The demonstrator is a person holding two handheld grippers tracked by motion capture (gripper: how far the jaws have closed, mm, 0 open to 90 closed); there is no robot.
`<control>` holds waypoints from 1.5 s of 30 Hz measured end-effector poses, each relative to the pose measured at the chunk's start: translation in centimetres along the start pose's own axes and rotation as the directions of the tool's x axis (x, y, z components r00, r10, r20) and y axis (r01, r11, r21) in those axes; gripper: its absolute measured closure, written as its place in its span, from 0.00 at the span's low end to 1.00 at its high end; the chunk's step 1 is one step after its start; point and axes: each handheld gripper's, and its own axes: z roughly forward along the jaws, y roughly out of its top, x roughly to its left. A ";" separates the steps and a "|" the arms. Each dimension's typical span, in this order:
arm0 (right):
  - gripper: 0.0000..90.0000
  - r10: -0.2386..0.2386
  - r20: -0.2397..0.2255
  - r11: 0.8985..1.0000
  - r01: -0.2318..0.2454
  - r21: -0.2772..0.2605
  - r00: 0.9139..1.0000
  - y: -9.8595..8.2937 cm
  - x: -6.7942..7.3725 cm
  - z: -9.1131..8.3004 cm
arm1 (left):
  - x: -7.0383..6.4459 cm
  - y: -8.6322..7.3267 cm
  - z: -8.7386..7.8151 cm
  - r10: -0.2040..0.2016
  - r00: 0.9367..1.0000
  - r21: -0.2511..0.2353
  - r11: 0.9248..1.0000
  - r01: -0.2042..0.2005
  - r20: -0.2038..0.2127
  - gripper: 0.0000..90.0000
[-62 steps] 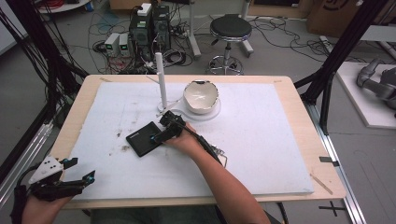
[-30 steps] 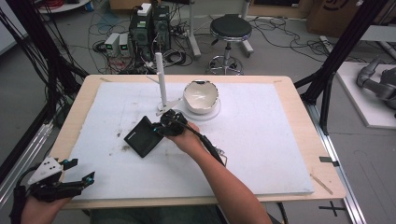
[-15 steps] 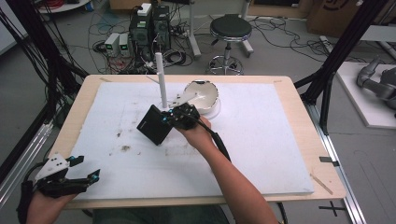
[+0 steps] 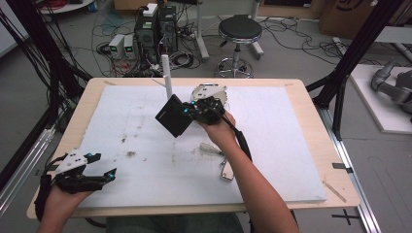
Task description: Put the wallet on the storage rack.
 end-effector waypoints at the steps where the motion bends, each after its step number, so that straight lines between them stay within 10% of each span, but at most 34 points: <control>1: 0.94 0.004 0.010 1.000 -0.004 -0.007 1.000 0.1 -0.3 -0.3 | 0.0 0.1 0.1 -0.002 1.000 -0.001 1.000 0.002 0.002 0.22; 29: 0.94 0.083 0.210 0.996 -0.084 -0.006 0.974 1.0 -9.2 -3.9 | 0.4 1.6 2.5 0.015 0.999 -0.003 1.000 -0.015 0.038 0.22; 45: 0.94 0.072 0.251 0.996 -0.081 0.027 0.965 0.2 -10.6 -3.7 | 0.7 1.3 2.3 0.001 0.999 -0.004 1.000 -0.001 0.033 0.22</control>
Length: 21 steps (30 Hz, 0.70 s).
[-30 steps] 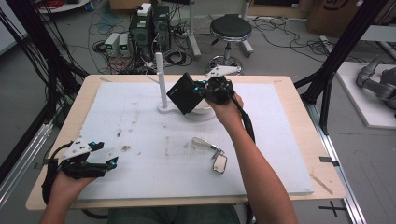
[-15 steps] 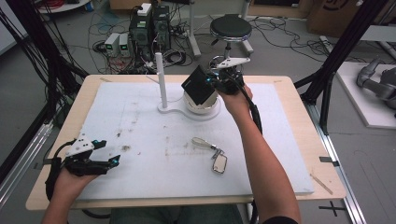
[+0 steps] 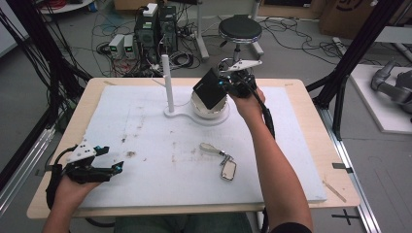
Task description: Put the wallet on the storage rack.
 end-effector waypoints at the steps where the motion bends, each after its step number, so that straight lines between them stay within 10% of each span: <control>1: 0.94 -0.003 0.001 1.000 0.003 0.001 1.000 0.0 0.0 0.0 | 0.0 0.0 0.0 -0.001 1.000 0.000 1.000 0.001 0.000 0.22; 21: 0.93 -0.017 0.020 0.997 0.016 0.073 1.000 -1.7 0.2 1.7 | -0.1 0.0 0.1 0.000 1.000 0.005 1.000 0.000 0.002 0.22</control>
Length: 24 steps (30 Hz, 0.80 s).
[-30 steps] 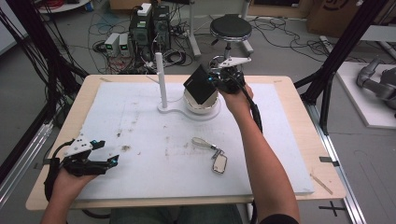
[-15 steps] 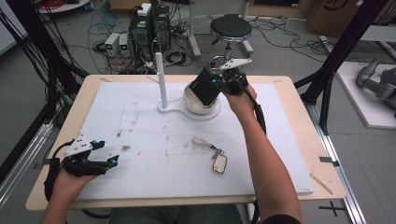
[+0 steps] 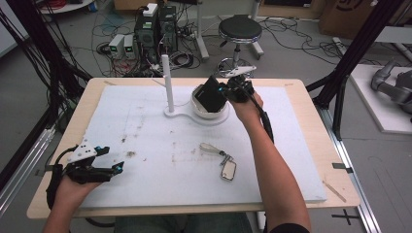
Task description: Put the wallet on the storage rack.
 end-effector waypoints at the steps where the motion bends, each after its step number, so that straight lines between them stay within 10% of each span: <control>1: 0.93 0.003 -0.007 1.000 -0.003 0.018 1.000 -0.4 0.3 0.5 | 0.0 0.0 0.0 0.004 1.000 0.000 1.000 -0.004 0.000 0.22; 12: 0.46 0.046 0.006 0.999 -0.046 0.013 0.999 -0.3 0.7 -0.2 | 0.1 0.0 0.1 -0.001 1.000 0.000 1.000 0.001 0.001 0.22; 24: 0.34 0.012 0.007 0.999 -0.012 -0.033 1.000 -0.7 1.7 -4.1 | 0.5 1.0 1.1 -0.004 1.000 -0.020 1.000 0.004 0.006 0.22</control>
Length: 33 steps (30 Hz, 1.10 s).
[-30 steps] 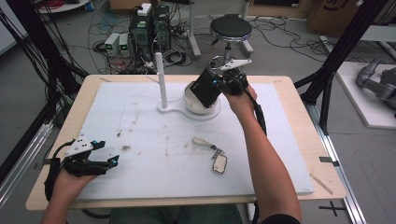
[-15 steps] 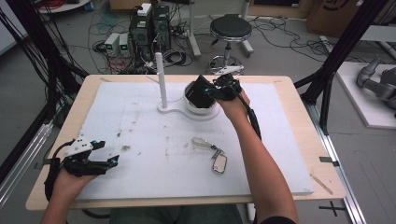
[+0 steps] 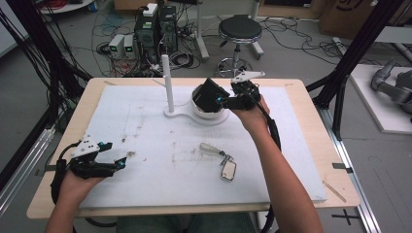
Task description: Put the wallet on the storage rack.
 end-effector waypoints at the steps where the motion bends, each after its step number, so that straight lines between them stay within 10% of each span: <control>1: 0.34 -0.014 0.004 1.000 0.014 -0.024 1.000 -0.3 0.2 -0.3 | 0.0 0.1 0.2 -0.001 1.000 -0.003 1.000 0.001 0.003 0.22; 19: 0.31 0.067 -0.017 0.998 -0.067 -0.010 0.998 -7.8 -0.2 -4.4 | 0.5 2.0 3.2 -0.003 0.999 -0.040 0.999 0.005 0.040 0.22; 33: 0.23 0.120 -0.075 0.993 -0.118 0.028 0.990 -11.7 1.0 -4.2 | 0.7 2.3 3.7 -0.009 0.999 -0.046 0.999 0.011 0.039 0.22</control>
